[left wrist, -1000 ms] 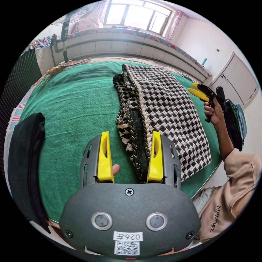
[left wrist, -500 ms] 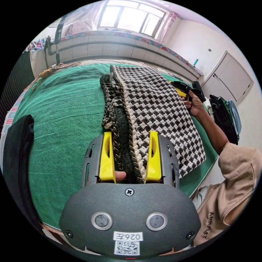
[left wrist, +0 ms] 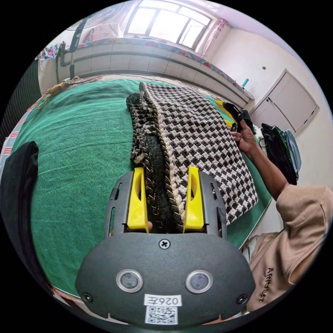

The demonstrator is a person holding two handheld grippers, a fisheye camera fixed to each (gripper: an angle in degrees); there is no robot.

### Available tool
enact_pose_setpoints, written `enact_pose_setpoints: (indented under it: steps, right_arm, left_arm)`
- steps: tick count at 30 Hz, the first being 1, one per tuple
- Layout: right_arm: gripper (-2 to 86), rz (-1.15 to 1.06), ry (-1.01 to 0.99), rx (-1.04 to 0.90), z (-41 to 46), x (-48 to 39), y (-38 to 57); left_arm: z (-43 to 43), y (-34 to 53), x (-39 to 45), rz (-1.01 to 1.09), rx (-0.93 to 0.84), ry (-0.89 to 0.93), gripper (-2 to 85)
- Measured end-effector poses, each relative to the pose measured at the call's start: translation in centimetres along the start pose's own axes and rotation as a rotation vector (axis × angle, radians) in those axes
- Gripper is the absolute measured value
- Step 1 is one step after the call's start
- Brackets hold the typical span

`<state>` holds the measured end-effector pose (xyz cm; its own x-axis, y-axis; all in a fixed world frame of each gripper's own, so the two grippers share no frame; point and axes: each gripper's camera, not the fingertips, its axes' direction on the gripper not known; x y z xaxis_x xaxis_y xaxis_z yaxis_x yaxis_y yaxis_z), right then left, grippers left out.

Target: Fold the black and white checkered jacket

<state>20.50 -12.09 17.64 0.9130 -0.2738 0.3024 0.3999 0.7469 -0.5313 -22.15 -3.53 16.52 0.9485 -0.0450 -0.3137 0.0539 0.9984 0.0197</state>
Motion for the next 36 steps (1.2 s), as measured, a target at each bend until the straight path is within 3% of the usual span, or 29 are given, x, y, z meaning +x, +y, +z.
enact_pose_setpoints:
  steps: [5, 8, 13, 17, 19, 23, 28, 32, 36]
  right_arm:
    - [14.2, -0.041, 0.126, -0.112, 1.4, -0.7, -1.1]
    - [14.1, -0.044, 0.184, -0.073, 0.4, -0.8, -1.2]
    - [14.9, -0.038, 0.197, -0.114, 0.0, 0.0, -1.1]
    - [15.9, -0.030, 0.181, -0.123, 1.5, 0.1, -2.1]
    - [13.4, -0.037, 0.243, -0.153, 3.5, -0.4, -3.0]
    - [6.7, -0.098, 0.367, -0.213, 4.0, -2.3, -3.6]
    - [5.2, -0.114, 0.443, -0.192, -2.6, -4.5, -1.1]
    - [6.1, -0.070, 0.496, -0.171, -9.1, -3.1, 2.3]
    - [10.7, 0.072, 0.327, -0.130, -14.7, 0.1, 6.7]
  left_arm:
    - [0.4, -0.2, -0.8, -0.023, 0.012, 0.001, 16.3]
    - [0.6, -0.5, -1.8, -0.046, 0.013, 0.026, 15.7]
    - [1.2, -1.0, -3.9, -0.105, 0.040, 0.145, 16.5]
    - [1.9, -1.4, -4.2, -0.162, 0.034, 0.076, 13.4]
    - [2.2, -1.7, -4.4, -0.193, 0.019, 0.064, 10.6]
    - [3.4, -1.8, -4.9, -0.252, -0.014, 0.206, 6.0]
    - [6.9, -1.4, -1.4, -0.215, -0.116, 0.431, 5.6]
    - [8.9, -1.0, 2.5, -0.141, -0.141, 0.458, 5.7]
    - [9.2, -0.6, 3.2, -0.154, -0.108, 0.429, 6.1]
